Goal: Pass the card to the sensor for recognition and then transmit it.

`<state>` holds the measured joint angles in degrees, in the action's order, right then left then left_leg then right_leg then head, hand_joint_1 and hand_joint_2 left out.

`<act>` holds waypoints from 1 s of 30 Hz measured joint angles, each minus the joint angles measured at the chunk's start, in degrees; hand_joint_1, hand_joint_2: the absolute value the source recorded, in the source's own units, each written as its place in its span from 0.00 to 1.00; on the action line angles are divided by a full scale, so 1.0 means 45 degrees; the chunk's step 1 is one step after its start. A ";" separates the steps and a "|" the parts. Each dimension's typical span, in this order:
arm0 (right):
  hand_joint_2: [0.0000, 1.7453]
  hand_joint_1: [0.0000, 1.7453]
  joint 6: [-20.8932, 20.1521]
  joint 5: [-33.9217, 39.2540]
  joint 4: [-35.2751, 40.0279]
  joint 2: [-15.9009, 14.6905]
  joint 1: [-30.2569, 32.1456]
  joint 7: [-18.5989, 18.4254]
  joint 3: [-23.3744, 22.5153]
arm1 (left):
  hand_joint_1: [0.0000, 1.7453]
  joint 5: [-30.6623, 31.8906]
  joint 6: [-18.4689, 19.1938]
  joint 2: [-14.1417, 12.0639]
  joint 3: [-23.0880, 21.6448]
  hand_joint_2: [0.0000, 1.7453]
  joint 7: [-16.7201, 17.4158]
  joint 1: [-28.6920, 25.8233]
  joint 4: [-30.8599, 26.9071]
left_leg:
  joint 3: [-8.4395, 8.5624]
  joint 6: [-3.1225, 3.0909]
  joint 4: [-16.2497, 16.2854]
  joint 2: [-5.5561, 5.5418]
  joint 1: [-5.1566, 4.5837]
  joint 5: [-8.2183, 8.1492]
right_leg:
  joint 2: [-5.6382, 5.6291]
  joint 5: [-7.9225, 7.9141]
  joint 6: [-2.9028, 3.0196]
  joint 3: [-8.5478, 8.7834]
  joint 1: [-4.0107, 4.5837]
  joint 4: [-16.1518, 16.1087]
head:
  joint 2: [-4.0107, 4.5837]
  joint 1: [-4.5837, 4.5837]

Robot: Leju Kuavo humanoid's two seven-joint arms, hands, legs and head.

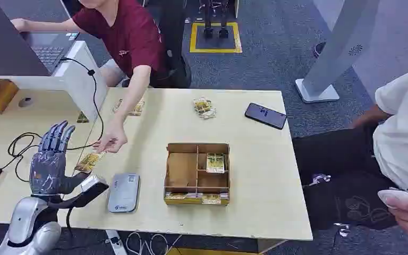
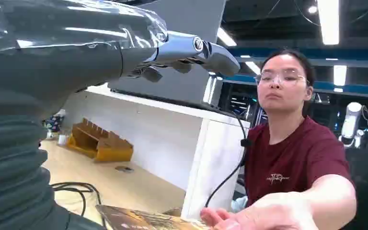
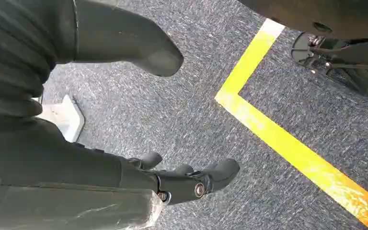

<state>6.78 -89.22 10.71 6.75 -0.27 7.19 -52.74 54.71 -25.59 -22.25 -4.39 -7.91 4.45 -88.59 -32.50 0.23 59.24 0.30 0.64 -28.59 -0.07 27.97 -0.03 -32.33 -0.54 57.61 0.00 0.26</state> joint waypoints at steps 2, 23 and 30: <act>1.00 0.00 0.0000 0.0000 0.0000 0.0000 0.0000 0.0000 0.0000 | 0.00 0.0005 0.0000 0.0005 0.0000 1.00 -0.0005 0.0001 0.0000 | 0.0000 0.0000 0.0000 0.0000 0.0000 0.0000 | -0.0001 0.0000 0.0000 0.0000 0.0000 0.0000 | 0.0000 0.0000; 1.00 0.00 0.0088 -0.0010 0.0000 0.0000 -0.0002 -0.0039 0.0010 | 1.00 -0.0700 0.0039 -0.0015 0.0000 1.00 -0.0670 -0.0010 0.0000 | -0.0002 0.0000 0.0000 0.0000 0.0000 0.0000 | 0.0001 0.0000 0.0000 0.0000 0.0000 0.0000 | 0.0000 0.0000; 1.00 0.00 0.0102 -0.0010 0.0000 0.0000 -0.0003 -0.0039 0.0010 | 1.00 -0.0767 0.0039 -0.0053 0.0000 1.00 -0.0690 -0.0014 -0.0005 | -0.0001 0.0000 0.0000 -0.0001 0.0000 0.0000 | 0.0001 0.0000 0.0000 0.0001 0.0000 0.0000 | 0.0000 0.0000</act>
<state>7.23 -89.26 10.71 6.75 -0.28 7.02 -52.70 51.25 -25.42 -22.49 -4.39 -11.02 4.39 -88.61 -32.50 0.23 59.24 0.30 0.64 -28.59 -0.07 27.97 -0.03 -32.32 -0.54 57.61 0.00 0.26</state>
